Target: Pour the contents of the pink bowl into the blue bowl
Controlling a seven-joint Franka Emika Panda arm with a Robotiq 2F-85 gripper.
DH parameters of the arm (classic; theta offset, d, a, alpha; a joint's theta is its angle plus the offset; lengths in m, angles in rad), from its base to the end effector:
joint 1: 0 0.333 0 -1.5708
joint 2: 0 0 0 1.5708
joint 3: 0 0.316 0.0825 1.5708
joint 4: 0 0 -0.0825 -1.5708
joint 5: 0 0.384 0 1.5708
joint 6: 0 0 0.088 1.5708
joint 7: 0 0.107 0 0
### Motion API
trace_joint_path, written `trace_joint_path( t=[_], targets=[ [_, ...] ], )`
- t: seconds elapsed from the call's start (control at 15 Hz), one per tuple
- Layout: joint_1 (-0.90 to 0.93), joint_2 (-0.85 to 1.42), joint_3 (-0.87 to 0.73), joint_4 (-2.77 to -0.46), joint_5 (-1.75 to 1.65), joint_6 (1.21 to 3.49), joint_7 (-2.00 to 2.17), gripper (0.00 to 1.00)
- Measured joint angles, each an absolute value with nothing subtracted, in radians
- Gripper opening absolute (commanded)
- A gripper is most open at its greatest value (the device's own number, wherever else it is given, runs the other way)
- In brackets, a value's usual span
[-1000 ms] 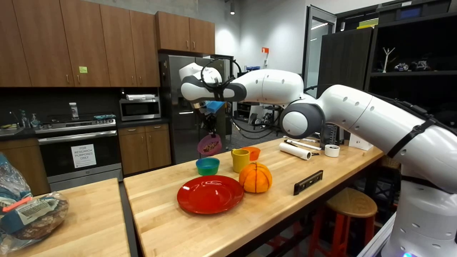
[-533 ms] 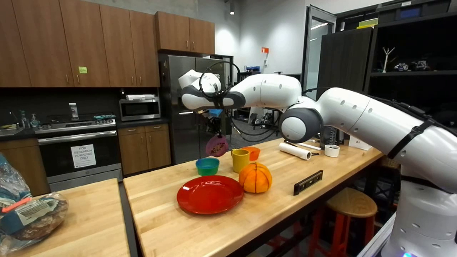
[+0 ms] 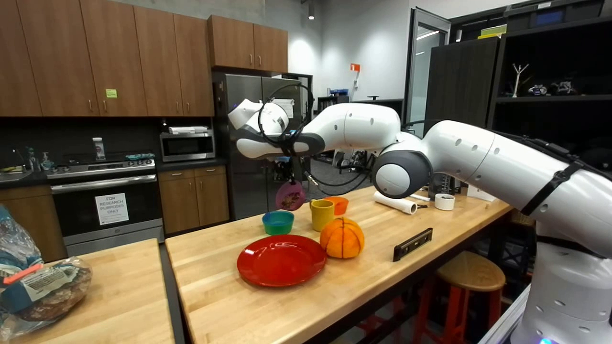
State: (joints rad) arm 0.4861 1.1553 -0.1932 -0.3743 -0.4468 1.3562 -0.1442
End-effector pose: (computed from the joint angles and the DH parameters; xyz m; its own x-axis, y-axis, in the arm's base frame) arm 0.7246 0.2645 0.3888 0.8972 0.3891 -0.2089 0.4360 -0.7052 0.5591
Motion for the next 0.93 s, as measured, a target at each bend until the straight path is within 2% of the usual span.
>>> trace_joint_path(
  t=[0.93],
  targets=[
    [0.548, 1.217, -0.255, -0.373, -0.534, 1.412, -0.142, 0.01]
  ],
)
